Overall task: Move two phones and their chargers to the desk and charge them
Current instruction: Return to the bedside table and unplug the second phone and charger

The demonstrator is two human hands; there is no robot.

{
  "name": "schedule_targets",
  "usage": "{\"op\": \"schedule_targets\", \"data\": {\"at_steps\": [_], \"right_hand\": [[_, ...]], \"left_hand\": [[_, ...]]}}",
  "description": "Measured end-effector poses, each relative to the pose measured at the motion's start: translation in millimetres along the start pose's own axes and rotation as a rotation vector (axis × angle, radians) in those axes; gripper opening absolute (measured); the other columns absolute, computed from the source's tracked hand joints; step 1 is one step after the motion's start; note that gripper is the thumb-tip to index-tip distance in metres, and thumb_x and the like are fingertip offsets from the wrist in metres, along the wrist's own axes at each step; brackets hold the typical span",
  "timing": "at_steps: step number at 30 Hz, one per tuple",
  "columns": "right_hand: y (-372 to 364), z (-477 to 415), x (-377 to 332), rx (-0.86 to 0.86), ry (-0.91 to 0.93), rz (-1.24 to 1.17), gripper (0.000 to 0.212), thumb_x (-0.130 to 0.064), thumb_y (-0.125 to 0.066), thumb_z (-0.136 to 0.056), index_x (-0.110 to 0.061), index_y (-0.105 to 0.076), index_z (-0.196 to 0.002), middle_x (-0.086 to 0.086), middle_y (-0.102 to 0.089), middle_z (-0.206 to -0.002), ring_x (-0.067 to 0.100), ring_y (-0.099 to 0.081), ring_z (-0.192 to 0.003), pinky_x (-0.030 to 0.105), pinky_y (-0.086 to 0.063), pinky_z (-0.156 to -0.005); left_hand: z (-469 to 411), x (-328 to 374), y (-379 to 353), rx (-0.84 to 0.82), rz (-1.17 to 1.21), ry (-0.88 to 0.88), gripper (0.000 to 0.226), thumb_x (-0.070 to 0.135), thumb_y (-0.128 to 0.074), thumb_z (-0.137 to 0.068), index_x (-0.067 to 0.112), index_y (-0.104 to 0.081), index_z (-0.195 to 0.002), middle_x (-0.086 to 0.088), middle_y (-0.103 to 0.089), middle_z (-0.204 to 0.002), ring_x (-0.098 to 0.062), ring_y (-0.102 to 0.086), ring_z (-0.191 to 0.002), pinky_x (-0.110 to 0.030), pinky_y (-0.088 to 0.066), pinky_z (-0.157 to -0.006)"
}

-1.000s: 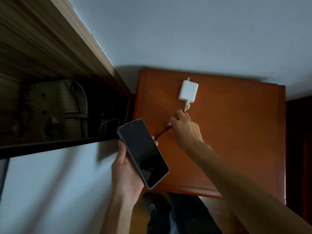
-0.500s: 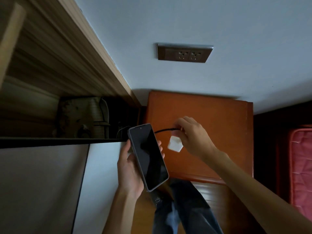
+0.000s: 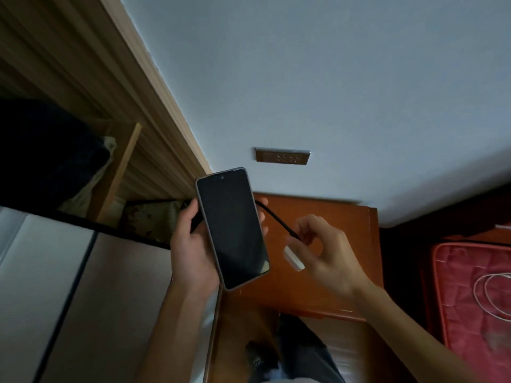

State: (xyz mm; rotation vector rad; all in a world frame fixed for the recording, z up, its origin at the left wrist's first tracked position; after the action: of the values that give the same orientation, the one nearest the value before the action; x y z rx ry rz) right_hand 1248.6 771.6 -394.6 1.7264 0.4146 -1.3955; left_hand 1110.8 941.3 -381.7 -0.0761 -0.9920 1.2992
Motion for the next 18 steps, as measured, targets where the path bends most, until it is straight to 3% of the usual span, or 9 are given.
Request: {"op": "schedule_targets", "data": {"at_steps": [3, 5, 8, 10, 12, 14, 16, 18], "right_hand": [[10.2, -4.4, -5.8, -0.007, -0.053, 0.037, 0.023, -0.053, -0.063, -0.086, -0.035, -0.053, -0.076, -0.013, -0.061, -0.077, 0.009, -0.058, -0.073, 0.032, -0.051, -0.065], [14.3, -9.9, -6.6, 0.009, -0.104, 0.077, 0.038, -0.061, -0.062, -0.082, -0.028, -0.051, -0.068, -0.013, -0.057, -0.07, 0.005, -0.052, -0.062, 0.033, -0.048, -0.059], [19.2, -16.6, -12.2, 0.013, -0.115, 0.055, 0.051, -0.056, -0.061, -0.088, -0.012, -0.055, -0.063, -0.009, -0.054, -0.073, 0.007, -0.05, -0.061, 0.033, -0.046, -0.058], [23.3, -18.5, -19.0, 0.002, -0.109, -0.015, 0.053, -0.054, -0.057, -0.091, -0.008, -0.057, -0.063, -0.01, -0.055, -0.078, 0.007, -0.052, -0.06, 0.031, -0.045, -0.059], [28.7, -17.9, -27.1, 0.008, -0.114, -0.073, 0.05, -0.052, -0.055, -0.093, -0.012, -0.061, -0.064, -0.012, -0.058, -0.082, 0.008, -0.057, -0.061, 0.037, -0.051, -0.061], [32.7, -17.4, -35.2, -0.023, -0.118, -0.089, 0.04, -0.054, -0.055, -0.093, -0.02, -0.07, -0.076, -0.012, -0.067, -0.086, 0.009, -0.066, -0.069, 0.039, -0.052, -0.063], [34.2, -17.8, -41.2, -0.112, -0.146, -0.099, 0.037, -0.065, -0.057, -0.087, -0.034, -0.067, -0.105, -0.015, -0.075, -0.091, 0.0, -0.069, -0.084, 0.024, -0.047, -0.068], [36.9, -22.8, -47.4, -0.156, -0.171, -0.11, 0.071, -0.076, -0.062, -0.074, -0.043, -0.045, -0.135, -0.017, -0.074, -0.101, -0.006, -0.068, -0.09, 0.018, -0.047, -0.074]], "left_hand": [[17.6, 18.7, -30.9, -0.127, -0.029, -0.013, 0.056, 0.056, -0.06, -0.085, 0.017, -0.071, -0.123, -0.02, -0.069, -0.125, -0.039, -0.067, -0.114, -0.054, -0.053, -0.093], [31.8, 29.9, -54.7, -0.252, -0.052, 0.002, 0.056, 0.054, -0.056, -0.088, 0.016, -0.068, -0.128, -0.02, -0.067, -0.128, -0.038, -0.067, -0.114, -0.052, -0.054, -0.09], [54.6, 45.8, -89.2, -0.371, -0.064, 0.03, 0.065, 0.051, -0.047, -0.096, 0.012, -0.047, -0.147, -0.028, -0.044, -0.149, -0.044, -0.054, -0.127, -0.057, -0.043, -0.102], [71.0, 54.4, -106.9, -0.536, 0.001, 0.039, 0.069, 0.049, -0.022, -0.105, -0.001, -0.034, -0.151, -0.034, -0.034, -0.153, -0.047, -0.039, -0.138, -0.056, -0.026, -0.113], [83.1, 65.3, -122.1, -0.664, 0.032, 0.044, 0.077, 0.05, -0.002, -0.104, -0.006, -0.022, -0.153, -0.037, -0.025, -0.155, -0.047, -0.026, -0.144, -0.052, -0.01, -0.119], [92.7, 75.2, -140.1, -0.858, 0.036, 0.049, 0.088, 0.053, 0.012, -0.099, -0.011, -0.018, -0.152, -0.037, -0.023, -0.155, -0.046, -0.02, -0.147, -0.048, -0.006, -0.12], [102.9, 86.6, -155.6, -0.976, 0.001, 0.022, 0.093, 0.055, 0.018, -0.096, -0.011, -0.017, -0.152, -0.035, -0.023, -0.156, -0.042, -0.017, -0.149, -0.045, -0.004, -0.12], [109.2, 88.9, -166.8, -0.997, -0.1, 0.04, 0.083, 0.054, 0.008, -0.102, -0.005, -0.018, -0.154, -0.033, -0.022, -0.157, -0.044, -0.012, -0.149, -0.054, 0.006, -0.121]]}}
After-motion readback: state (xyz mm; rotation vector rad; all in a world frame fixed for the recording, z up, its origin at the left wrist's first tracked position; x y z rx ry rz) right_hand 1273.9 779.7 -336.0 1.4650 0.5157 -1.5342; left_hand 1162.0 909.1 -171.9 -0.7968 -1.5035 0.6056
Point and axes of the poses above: each hand's wrist, its own z-axis away from the middle knuckle, its own y-axis out of the back of the hand, x = y × z, the point moved 3 cm from there along -z, towards the middle knuckle
